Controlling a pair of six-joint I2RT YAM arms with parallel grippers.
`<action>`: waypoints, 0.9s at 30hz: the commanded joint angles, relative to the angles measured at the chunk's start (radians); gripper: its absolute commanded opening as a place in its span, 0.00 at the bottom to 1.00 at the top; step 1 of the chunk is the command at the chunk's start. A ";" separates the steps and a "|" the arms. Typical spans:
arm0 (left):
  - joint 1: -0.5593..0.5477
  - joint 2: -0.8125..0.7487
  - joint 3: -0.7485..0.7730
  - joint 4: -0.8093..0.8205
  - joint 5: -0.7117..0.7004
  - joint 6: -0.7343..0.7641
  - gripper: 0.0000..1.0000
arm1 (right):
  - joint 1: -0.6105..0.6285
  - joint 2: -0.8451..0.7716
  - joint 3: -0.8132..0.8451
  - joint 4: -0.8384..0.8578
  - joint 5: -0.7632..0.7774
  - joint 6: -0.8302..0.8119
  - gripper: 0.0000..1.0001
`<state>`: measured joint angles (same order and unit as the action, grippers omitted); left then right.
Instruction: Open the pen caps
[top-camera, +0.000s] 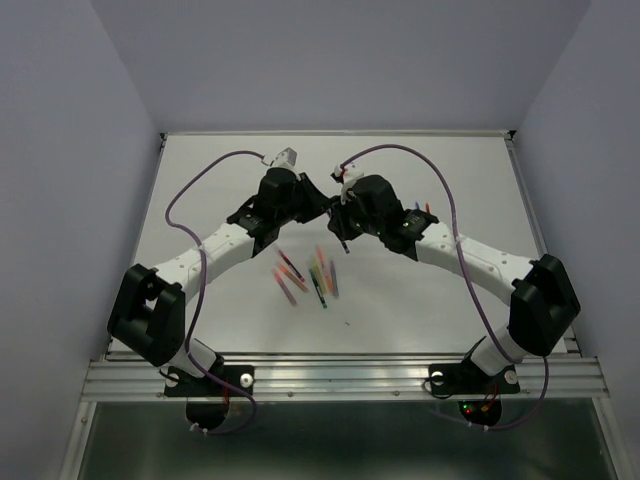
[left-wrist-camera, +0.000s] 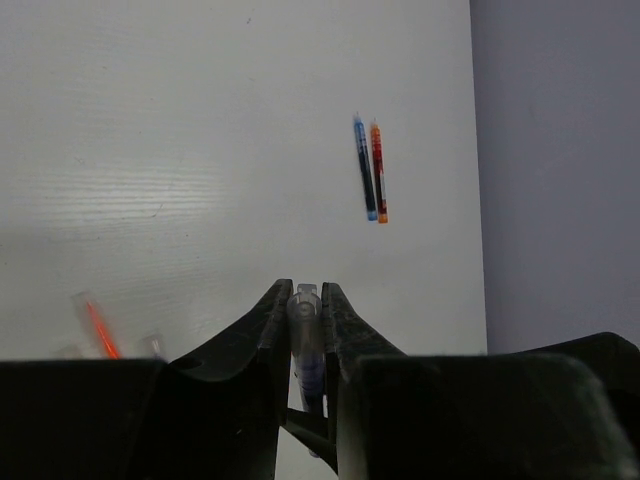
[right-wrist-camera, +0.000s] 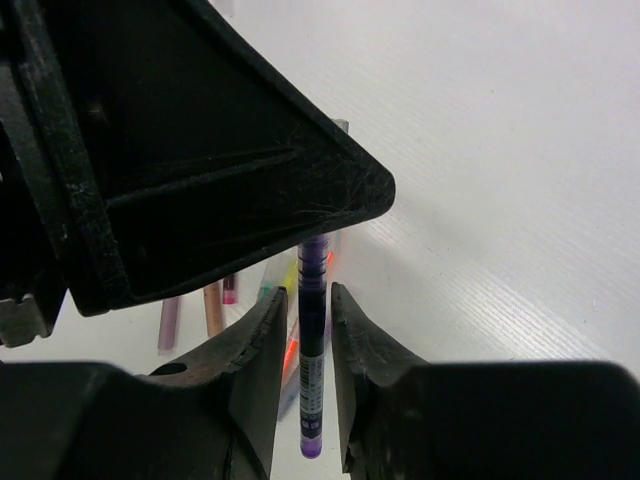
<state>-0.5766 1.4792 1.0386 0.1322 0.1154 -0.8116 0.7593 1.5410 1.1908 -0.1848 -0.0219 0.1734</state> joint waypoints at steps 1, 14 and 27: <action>-0.009 -0.048 0.020 0.057 0.000 -0.008 0.00 | -0.003 0.013 0.046 0.062 0.017 0.001 0.31; 0.009 -0.033 0.075 0.014 -0.124 0.023 0.00 | -0.003 -0.030 -0.019 0.061 -0.011 -0.008 0.01; 0.320 0.109 0.278 -0.035 -0.160 0.066 0.00 | 0.028 -0.280 -0.378 0.076 -0.073 0.117 0.01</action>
<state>-0.2825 1.5875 1.2732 0.1081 -0.0338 -0.7837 0.7830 1.3392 0.8211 -0.1318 -0.1371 0.2478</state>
